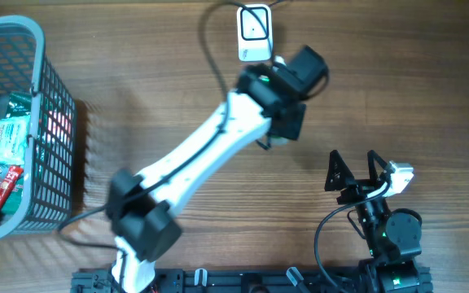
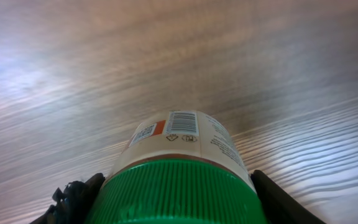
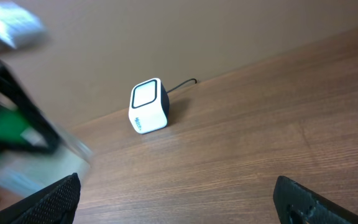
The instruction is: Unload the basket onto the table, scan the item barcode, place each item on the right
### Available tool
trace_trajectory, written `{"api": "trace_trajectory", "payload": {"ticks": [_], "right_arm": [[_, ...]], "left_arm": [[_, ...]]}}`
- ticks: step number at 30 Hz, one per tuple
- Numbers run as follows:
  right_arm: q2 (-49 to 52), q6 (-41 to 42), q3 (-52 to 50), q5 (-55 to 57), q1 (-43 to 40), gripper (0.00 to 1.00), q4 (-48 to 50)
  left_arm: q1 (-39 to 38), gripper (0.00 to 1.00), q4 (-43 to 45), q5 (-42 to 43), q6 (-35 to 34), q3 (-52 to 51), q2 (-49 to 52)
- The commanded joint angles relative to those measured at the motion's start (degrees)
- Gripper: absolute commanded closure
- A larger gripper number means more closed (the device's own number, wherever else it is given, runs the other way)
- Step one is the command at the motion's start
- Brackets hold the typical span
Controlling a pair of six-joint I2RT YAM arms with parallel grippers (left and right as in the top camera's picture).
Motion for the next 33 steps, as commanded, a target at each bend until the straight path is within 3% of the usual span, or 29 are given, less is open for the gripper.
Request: {"api": "trace_trajectory", "payload": {"ticks": [1, 12, 19, 24, 28, 31, 33], "right_arm": [[0.09, -1.03, -0.07, 0.76, 0.24, 0.00, 0.28], [0.09, -1.01, -0.07, 0.76, 0.24, 0.00, 0.28], [0.09, -1.03, -0.07, 0.76, 0.24, 0.00, 0.28], [0.09, -1.03, -0.07, 0.76, 0.24, 0.00, 0.28], [0.09, -1.03, -0.07, 0.76, 0.24, 0.00, 0.28], [0.09, -1.03, -0.07, 0.76, 0.24, 0.00, 0.28], [0.09, -1.01, -0.07, 0.76, 0.24, 0.00, 0.28]], "left_arm": [[-0.94, 0.43, 1.31, -0.37, 3.28, 1.18, 5.49], [-2.34, 0.42, 4.66, 0.52, 14.53, 1.14, 13.99], [-2.67, 0.39, 9.88, 4.96, 15.34, 1.07, 16.63], [-2.67, 0.24, 10.05, 4.96, 15.30, 1.07, 16.70], [-2.71, 0.21, 9.92, 4.98, 15.19, -0.02, 16.72], [-2.71, 0.00, 9.92, 4.98, 14.88, -0.79, 16.70], [-2.64, 0.00, 9.90, 4.96, 14.88, -0.26, 16.02]]}}
